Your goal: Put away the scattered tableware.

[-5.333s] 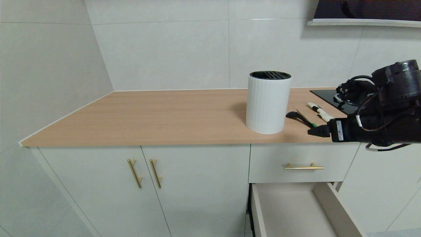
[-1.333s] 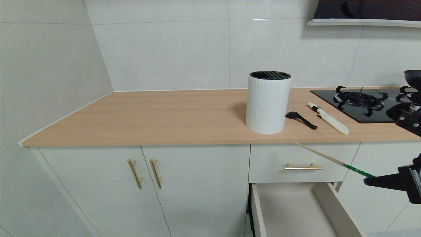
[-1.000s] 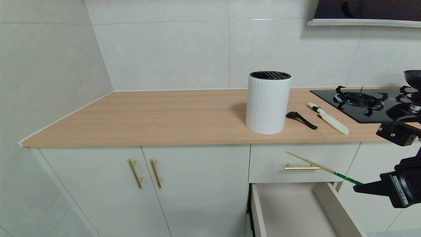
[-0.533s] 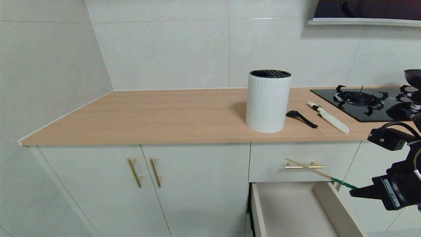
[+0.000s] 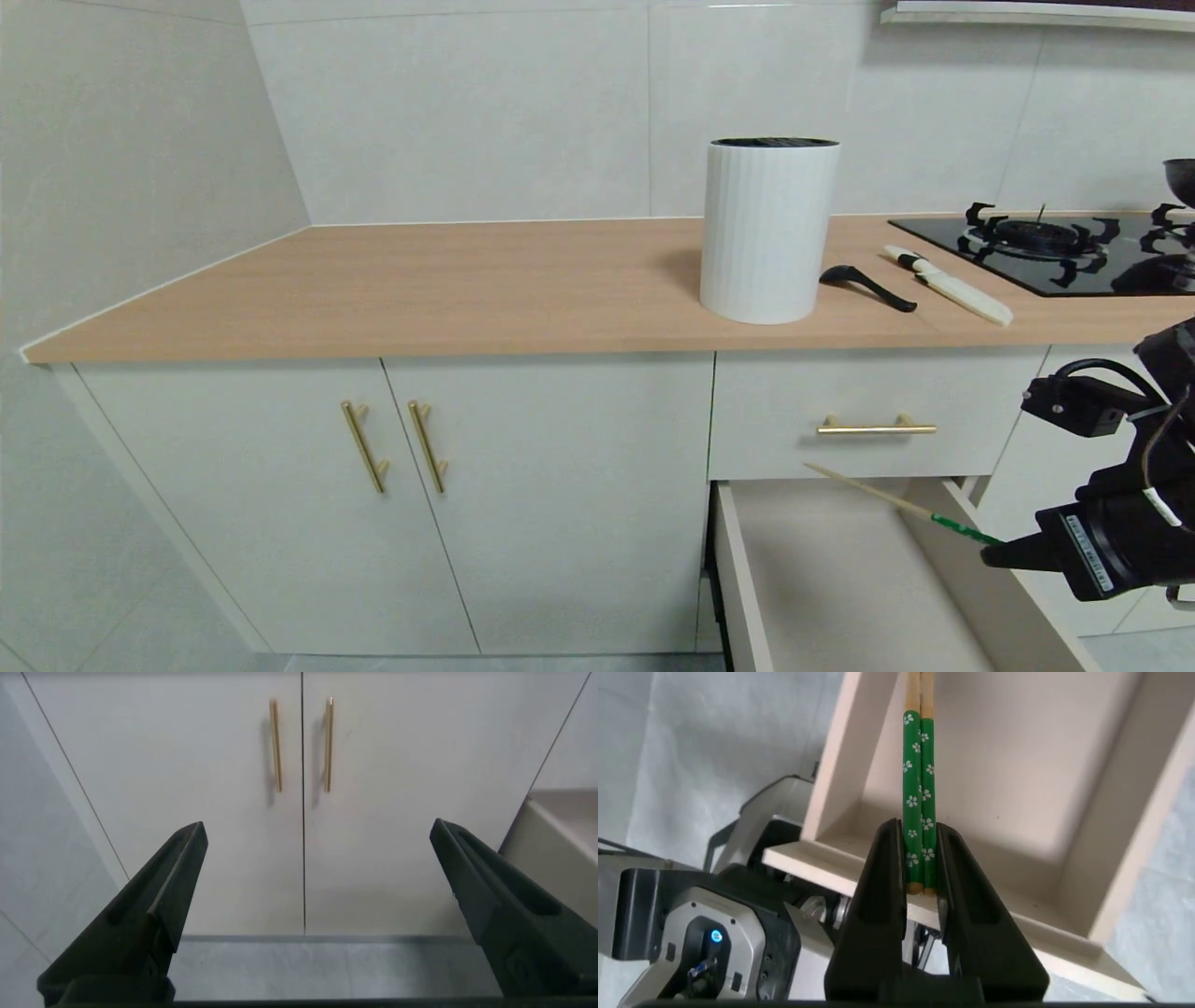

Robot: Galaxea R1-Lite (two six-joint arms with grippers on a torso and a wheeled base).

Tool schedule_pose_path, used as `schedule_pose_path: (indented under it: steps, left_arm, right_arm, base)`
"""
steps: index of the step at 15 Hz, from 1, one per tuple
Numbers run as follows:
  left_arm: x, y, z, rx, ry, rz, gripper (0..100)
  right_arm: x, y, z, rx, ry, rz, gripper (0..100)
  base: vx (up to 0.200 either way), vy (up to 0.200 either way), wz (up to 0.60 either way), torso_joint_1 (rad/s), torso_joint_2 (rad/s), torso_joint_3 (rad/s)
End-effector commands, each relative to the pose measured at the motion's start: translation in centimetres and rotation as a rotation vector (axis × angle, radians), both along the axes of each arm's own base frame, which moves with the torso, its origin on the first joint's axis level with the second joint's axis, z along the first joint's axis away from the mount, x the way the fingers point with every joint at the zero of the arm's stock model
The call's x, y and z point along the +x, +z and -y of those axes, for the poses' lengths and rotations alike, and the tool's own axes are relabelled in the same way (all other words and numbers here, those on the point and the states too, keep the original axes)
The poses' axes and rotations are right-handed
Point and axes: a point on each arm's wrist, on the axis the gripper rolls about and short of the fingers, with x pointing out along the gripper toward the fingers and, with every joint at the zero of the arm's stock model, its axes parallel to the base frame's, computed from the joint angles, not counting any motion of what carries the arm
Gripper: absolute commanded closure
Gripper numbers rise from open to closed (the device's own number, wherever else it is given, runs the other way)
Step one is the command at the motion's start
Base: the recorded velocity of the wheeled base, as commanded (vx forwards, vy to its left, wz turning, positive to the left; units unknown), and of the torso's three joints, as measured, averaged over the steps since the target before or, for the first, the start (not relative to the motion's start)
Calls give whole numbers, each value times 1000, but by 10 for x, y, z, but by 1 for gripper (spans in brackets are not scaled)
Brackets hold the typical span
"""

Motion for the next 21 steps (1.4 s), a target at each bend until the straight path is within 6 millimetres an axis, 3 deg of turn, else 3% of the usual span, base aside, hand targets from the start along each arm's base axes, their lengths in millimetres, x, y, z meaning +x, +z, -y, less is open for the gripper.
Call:
schedule_pose_path:
  steps: [1,7,13,15,17,20,21]
  left_arm:
    - [0,0,0,0,1,0,0]
    - [0,0,0,0,1,0,0]
    - [0,0,0,0,1,0,0]
    - [0,0,0,0,1,0,0]
    - [0,0,0,0,0,0,0]
    - [0,0,0,0,1,0,0]
    - [0,0,0,0,1,0,0]
  right_arm:
    - [3,-4,-1,-3,1,-12,100]
    - [6,-8,-2,-7,1,-27,100]
    - [17,-20,-5,-13,2,-54,100]
    - [32,-39,-9,-26,0,-100,100]
    - [61,-85,-17,-43,-7,-154,100]
    - [82,-113,-23,-16,-60,-155,100]
    - [91,-128,-33,17,-101,-177,100]
  base:
    - [0,0,0,-154,456,295]
    - [0,0,0,-100,411,298]
    - [0,0,0,-10,36,28]
    - [0,0,0,0,0,0]
    - [0,0,0,0,0,0]
    - [0,0,0,0,0,0]
    - [0,0,0,0,0,0]
